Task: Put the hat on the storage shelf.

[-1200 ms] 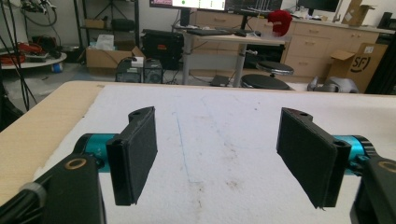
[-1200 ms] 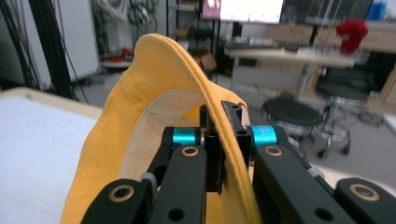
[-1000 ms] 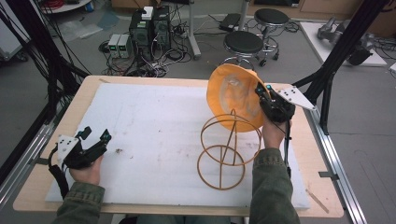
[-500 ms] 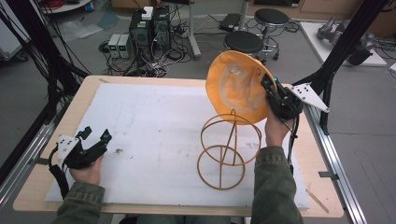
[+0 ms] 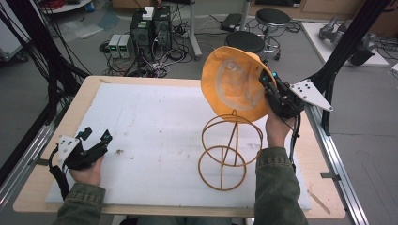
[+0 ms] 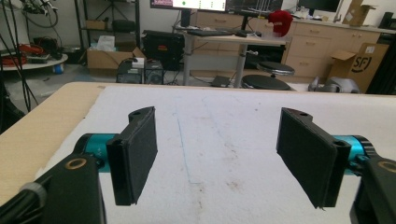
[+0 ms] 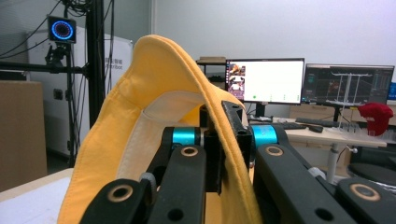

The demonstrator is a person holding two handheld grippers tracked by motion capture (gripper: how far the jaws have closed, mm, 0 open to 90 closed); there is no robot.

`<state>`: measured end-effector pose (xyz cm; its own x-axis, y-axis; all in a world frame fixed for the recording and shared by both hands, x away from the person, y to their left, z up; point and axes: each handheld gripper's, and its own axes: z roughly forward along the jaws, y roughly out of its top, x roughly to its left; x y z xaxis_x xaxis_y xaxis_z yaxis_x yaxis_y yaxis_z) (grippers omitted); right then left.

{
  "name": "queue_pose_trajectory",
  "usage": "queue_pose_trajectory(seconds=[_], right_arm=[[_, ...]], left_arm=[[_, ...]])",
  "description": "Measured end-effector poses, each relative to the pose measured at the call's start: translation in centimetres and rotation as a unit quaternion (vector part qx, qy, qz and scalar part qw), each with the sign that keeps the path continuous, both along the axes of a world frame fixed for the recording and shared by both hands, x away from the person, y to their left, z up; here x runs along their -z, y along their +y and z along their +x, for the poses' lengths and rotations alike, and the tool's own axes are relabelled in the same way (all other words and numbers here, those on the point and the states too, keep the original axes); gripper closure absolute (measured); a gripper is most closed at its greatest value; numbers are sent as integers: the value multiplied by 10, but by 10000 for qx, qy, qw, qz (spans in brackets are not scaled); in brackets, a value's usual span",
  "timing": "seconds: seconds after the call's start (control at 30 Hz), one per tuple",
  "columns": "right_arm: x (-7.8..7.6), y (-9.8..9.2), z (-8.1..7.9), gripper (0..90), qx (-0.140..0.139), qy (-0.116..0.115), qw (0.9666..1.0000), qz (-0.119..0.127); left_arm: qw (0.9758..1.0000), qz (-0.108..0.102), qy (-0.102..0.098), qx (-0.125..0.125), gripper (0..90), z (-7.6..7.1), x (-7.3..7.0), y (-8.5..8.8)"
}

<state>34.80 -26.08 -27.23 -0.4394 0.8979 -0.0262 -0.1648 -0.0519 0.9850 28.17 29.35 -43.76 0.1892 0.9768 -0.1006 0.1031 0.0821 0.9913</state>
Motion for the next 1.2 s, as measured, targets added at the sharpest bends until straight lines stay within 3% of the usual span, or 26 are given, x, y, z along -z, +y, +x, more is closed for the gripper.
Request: queue_pose_trajectory(seconds=[0.3, 0.5, 0.7, 1.0, 1.07, 1.13, 1.2], right_arm=[[3, 8, -26, 868, -317, -253, 9991, -85], [0, 11, -45, 868, -650, -459, 9968, -29], [-1, 12, -61, 867, -902, -556, 9943, -150], [-1, 11, -79, 866, -1408, -528, 9884, -209], [-1, 12, -82, 865, -1531, -499, 9867, -225], [-1, 13, -86, 860, -1759, -498, 9828, -257], [-1, 14, -88, 858, -1827, -474, 9817, -244]], left_arm=[[10000, 23, -2, 20, 291, 0, 0, -1], [10000, 41, 2, 32, 291, 0, 0, -2], [10000, 41, 6, 31, 291, 0, 0, -2], [10000, 20, 5, 23, 291, -1, -1, -2], [10000, 21, 6, 21, 291, -1, -1, -2], [10000, 18, 5, 18, 291, -1, -1, -2], [10000, 17, 6, 16, 291, -1, -1, -2]])
